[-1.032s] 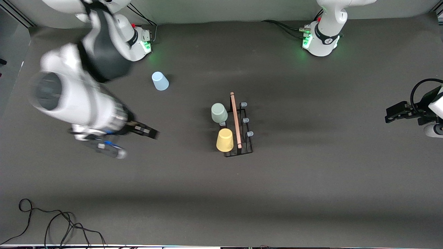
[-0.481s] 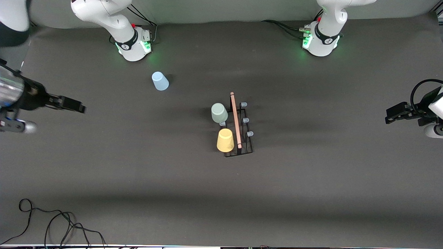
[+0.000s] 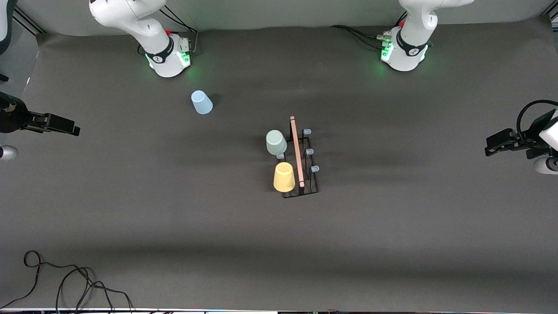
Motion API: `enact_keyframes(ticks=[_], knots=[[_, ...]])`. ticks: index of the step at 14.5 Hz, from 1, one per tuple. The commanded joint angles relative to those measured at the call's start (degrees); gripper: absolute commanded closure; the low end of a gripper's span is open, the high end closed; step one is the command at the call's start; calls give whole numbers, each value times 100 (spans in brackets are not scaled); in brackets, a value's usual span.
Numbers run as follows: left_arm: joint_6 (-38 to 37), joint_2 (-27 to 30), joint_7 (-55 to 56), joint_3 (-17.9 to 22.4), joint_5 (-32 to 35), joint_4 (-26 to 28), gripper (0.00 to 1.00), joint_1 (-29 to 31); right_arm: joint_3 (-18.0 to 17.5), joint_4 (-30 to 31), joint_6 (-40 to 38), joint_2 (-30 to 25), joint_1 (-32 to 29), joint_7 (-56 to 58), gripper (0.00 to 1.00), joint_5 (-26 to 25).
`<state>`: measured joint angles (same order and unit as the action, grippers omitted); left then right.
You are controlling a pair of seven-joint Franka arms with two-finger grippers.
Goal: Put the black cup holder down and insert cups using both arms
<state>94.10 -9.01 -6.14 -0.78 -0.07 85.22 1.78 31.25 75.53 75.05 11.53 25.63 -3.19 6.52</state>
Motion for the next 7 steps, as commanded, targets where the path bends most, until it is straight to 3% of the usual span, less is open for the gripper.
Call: enact_keyframes(ticks=[1,7], knots=[[-15,110,-2,25,94,100,0,-46,66,84,-25,-80,82,135,0,-151],[12,101,-11,25,94,91,0,-46,-48,190,-16,-160,-171,135,0,-142]])
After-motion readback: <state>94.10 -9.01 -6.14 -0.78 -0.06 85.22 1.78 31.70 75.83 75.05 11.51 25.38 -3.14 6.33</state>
